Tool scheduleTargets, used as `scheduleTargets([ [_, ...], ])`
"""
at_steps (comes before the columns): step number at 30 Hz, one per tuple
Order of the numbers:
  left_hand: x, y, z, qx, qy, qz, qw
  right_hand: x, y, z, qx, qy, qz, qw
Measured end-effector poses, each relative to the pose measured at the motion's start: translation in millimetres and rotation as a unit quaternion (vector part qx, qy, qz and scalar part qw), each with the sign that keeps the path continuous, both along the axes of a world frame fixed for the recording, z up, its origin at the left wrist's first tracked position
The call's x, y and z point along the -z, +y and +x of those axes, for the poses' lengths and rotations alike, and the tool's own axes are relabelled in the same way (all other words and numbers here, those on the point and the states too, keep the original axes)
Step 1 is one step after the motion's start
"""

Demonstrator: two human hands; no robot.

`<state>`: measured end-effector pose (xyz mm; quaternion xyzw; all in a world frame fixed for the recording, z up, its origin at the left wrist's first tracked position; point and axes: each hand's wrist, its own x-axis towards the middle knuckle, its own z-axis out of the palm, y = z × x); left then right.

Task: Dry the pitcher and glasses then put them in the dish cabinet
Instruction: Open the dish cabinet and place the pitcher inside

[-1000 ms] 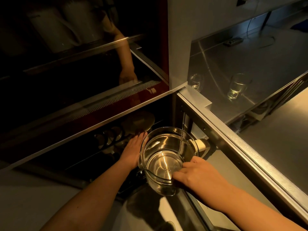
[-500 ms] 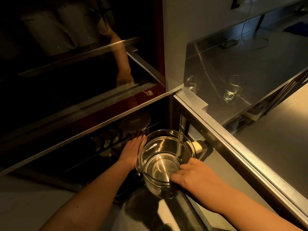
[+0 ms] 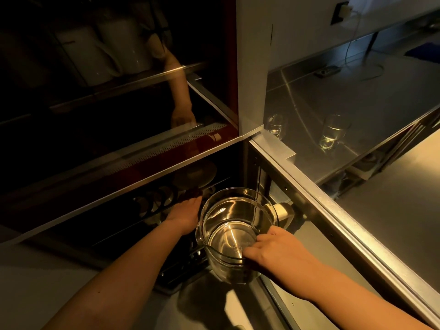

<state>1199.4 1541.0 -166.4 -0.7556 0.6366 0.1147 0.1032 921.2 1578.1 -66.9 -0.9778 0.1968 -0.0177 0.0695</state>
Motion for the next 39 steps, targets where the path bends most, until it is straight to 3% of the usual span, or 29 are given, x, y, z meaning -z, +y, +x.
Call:
scheduleTargets([
  [11, -27, 16, -27, 0.010, 0.008, -0.023, 1.000, -1, 3, -5, 0.007, 0.011, -0.009, 1.000],
  [14, -53, 52, -38, -0.045, 0.088, -0.161, 0.982, -6, 5, -4, 0.008, 0.021, 0.003, 1.000],
  [16, -75, 83, -49, -0.089, 0.154, -0.304, 0.936, -9, 6, -4, 0.005, 0.021, -0.005, 1.000],
  [18, -97, 112, -63, -0.046, 0.185, -0.422, 0.886, -15, 8, -1, 0.005, 0.032, -0.007, 0.999],
  [22, -105, 146, -84, 0.180, 0.107, -0.441, 0.873, -31, 13, 5, -0.030, 0.025, -0.007, 0.999],
  [24, -106, 154, -91, 0.222, 0.064, -0.444, 0.866, -41, 16, 6, -0.036, -0.006, -0.005, 0.999],
  [32, -137, 162, -120, 0.165, -0.054, -0.516, 0.839, -89, 25, 12, -0.080, -0.028, -0.017, 0.996],
  [39, -180, 159, -128, 0.159, -0.101, -0.582, 0.791, -121, 27, 4, -0.115, -0.089, 0.059, 0.988],
])
